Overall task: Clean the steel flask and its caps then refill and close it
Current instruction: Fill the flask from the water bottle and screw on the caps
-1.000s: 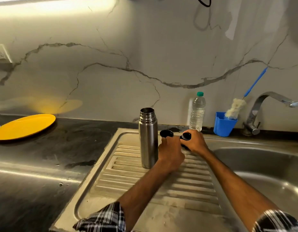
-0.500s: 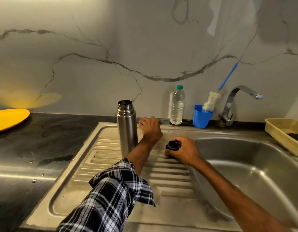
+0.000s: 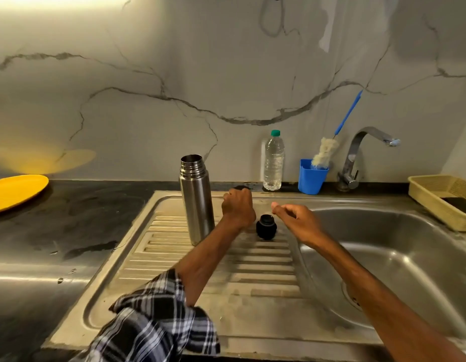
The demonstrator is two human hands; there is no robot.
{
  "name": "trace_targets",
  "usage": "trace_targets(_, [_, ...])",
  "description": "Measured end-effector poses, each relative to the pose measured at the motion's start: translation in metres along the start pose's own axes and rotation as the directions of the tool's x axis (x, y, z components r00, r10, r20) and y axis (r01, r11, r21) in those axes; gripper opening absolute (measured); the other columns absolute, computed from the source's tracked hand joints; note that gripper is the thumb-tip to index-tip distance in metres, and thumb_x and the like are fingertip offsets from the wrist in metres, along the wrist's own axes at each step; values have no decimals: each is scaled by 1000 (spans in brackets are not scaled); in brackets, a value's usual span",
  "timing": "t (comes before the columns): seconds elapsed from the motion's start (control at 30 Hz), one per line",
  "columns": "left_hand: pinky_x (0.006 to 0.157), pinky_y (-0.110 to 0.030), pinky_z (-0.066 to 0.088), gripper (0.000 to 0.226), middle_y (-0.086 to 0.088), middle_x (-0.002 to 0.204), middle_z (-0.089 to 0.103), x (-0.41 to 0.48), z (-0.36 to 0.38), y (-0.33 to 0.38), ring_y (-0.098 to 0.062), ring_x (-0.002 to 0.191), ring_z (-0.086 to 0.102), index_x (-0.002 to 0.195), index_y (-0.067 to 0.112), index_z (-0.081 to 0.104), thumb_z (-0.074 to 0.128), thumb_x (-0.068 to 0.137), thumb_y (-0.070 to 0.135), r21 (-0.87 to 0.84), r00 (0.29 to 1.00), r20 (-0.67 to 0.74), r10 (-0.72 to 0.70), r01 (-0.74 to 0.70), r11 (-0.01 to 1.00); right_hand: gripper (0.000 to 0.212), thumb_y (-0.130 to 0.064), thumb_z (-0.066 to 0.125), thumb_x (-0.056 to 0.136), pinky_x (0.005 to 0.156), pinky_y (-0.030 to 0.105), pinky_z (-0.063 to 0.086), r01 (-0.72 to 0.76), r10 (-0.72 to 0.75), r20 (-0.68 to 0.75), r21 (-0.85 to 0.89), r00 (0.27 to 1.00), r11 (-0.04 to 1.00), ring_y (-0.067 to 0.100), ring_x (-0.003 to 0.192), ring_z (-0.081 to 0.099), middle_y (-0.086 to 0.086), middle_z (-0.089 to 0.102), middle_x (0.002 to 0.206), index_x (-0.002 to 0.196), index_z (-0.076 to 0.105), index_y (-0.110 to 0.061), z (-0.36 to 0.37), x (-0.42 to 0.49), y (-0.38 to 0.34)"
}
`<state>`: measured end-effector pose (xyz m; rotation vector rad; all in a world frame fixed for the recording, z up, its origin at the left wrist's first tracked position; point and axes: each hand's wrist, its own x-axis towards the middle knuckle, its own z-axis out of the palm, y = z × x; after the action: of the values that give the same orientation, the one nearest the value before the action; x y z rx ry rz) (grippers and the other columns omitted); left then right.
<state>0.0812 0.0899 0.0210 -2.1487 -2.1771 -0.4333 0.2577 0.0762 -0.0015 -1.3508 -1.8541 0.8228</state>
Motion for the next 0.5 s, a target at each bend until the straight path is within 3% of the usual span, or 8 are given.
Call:
trace_targets(0.1, [87,-39,52,36,-16,125,56,-29,-15,-3,-33,112,58,124,9,56,68,90,9,-108,999,38,0,4,994,87,-76,41,83,86,44,54,13,-12,-20,16,1000,1000,36,98,65,23,69,106,103,67,5,-4,-8,-3])
trace_targets(0.2, [87,-41,53,35,-14,122,56,-53,-17,-11,-33,108,58,121,10,56,70,89,12,-147,996,85,34,-21,989,75,-63,45,93,75,28,53,12,-11,-44,31,999,999,33,97,66,22,71,104,105,66,8,-4,-12,-4])
trace_targets(0.3, [93,-43,52,43,-15,124,55,-69,-13,-16,-34,111,58,126,11,53,72,88,17,-147,991,124,42,-23,989,62,-51,47,99,69,19,47,2,2,-57,60,998,998,28,96,68,4,74,96,103,68,7,-3,-18,-10])
trace_targets(0.4, [94,-44,52,47,-14,125,54,-78,-9,-17,-34,113,57,128,12,51,74,87,20,-135,989,138,53,-34,990,58,-49,48,100,61,19,43,-9,14,-65,70,998,997,17,76,65,-7,70,81,102,69,5,-2,-22,-15])
trace_targets(0.5, [90,-43,52,46,-14,124,55,-81,-9,-17,-33,113,57,126,12,50,73,88,23,-122,990,126,57,-41,992,52,-49,49,99,58,20,42,-7,13,-77,83,997,997,11,61,53,-1,67,71,99,72,-3,0,-23,-15])
